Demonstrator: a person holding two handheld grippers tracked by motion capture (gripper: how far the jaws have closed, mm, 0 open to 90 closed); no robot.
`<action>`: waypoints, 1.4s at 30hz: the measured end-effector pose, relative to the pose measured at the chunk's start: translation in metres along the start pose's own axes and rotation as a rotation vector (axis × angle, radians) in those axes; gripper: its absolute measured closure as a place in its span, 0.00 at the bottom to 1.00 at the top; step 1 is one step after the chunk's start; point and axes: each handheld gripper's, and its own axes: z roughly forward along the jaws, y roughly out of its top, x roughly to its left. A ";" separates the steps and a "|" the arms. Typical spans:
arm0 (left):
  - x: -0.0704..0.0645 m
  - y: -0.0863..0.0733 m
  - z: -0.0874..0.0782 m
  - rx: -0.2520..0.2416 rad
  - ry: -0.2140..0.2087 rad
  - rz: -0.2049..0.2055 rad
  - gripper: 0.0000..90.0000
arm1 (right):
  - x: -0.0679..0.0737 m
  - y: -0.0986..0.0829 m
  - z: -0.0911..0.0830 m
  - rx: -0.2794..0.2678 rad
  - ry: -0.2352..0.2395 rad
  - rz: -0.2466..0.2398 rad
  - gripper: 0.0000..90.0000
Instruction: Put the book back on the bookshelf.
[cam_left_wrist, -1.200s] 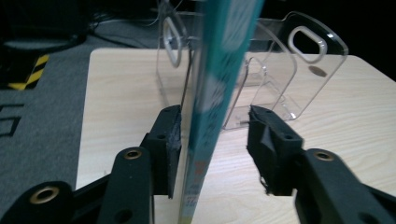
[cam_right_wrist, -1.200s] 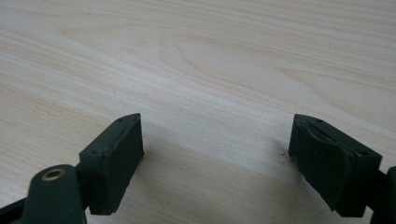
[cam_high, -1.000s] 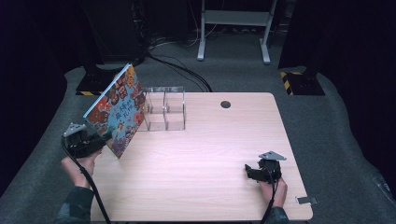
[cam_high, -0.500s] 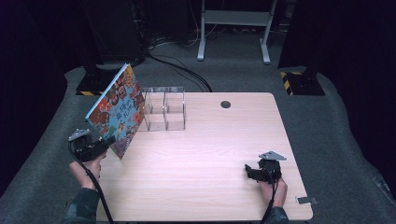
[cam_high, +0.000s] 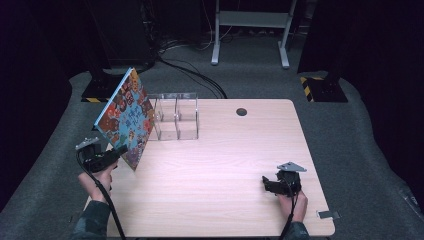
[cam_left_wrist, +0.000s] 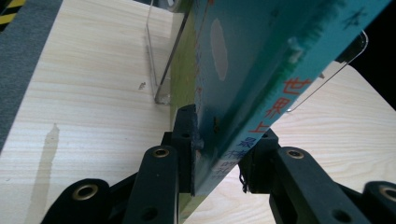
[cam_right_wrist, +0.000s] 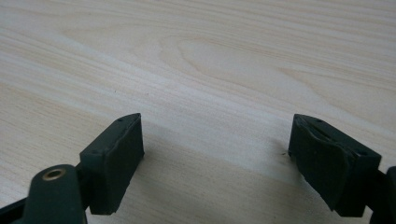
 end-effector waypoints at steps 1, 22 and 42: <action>0.000 0.000 0.001 0.000 -0.007 -0.005 0.79 | 0.000 0.000 0.000 0.000 0.000 0.000 0.20; 0.000 -0.006 0.012 0.016 -0.142 -0.112 0.78 | 0.000 0.000 0.000 0.000 -0.001 0.000 0.20; -0.001 -0.012 0.016 0.045 -0.230 -0.115 0.67 | 0.000 0.000 0.000 -0.001 -0.002 -0.001 0.20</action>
